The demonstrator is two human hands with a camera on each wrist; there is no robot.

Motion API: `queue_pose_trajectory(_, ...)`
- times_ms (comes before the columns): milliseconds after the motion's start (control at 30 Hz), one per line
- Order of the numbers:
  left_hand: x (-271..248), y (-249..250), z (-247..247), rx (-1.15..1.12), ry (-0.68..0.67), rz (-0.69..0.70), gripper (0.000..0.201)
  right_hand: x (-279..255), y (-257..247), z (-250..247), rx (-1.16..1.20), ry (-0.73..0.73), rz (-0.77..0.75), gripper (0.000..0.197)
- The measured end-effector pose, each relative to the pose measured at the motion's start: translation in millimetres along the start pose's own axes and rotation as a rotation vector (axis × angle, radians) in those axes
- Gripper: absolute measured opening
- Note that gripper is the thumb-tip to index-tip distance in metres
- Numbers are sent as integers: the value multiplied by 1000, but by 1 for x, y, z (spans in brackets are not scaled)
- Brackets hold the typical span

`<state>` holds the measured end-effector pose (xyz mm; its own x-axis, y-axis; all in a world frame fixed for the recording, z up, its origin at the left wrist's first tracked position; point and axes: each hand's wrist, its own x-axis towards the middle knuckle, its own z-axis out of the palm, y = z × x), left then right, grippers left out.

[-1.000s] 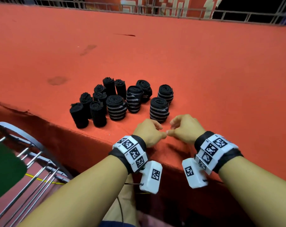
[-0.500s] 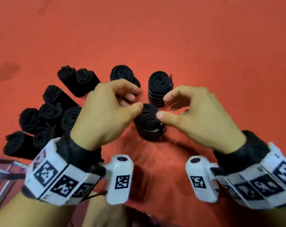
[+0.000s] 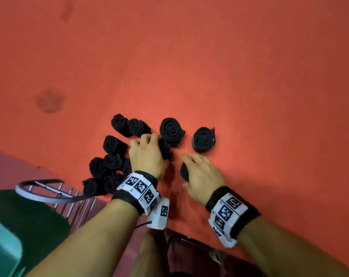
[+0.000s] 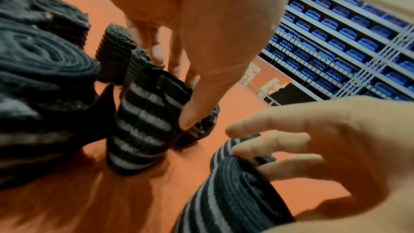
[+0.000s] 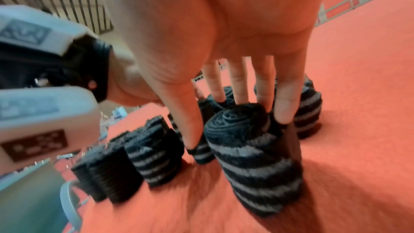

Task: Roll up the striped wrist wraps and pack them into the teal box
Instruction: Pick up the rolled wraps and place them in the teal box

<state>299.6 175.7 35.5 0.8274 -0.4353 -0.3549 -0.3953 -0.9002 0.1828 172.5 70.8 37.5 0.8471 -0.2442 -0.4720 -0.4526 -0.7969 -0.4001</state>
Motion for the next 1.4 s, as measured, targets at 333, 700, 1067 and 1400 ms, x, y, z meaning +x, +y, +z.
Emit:
queue_pose_trajectory(333, 24, -1, 3, -112, -199, 18, 60, 11, -11, 2, -139, -209, 233, 56)
queue_pose_trajectory(700, 2, -24, -51, -321, -264, 114, 76, -6, -52, -64, -85, -118, 383, 66)
queue_pose_trajectory(1067, -37, -58, -106, -787, -66, 247, 59, -48, -95, -118, 7, 111, 223, 70)
queue_pose_trajectory(1400, -103, -138, -177, -731, 375, -48, 61, -7, -203, -130, -81, 113, -370, 72)
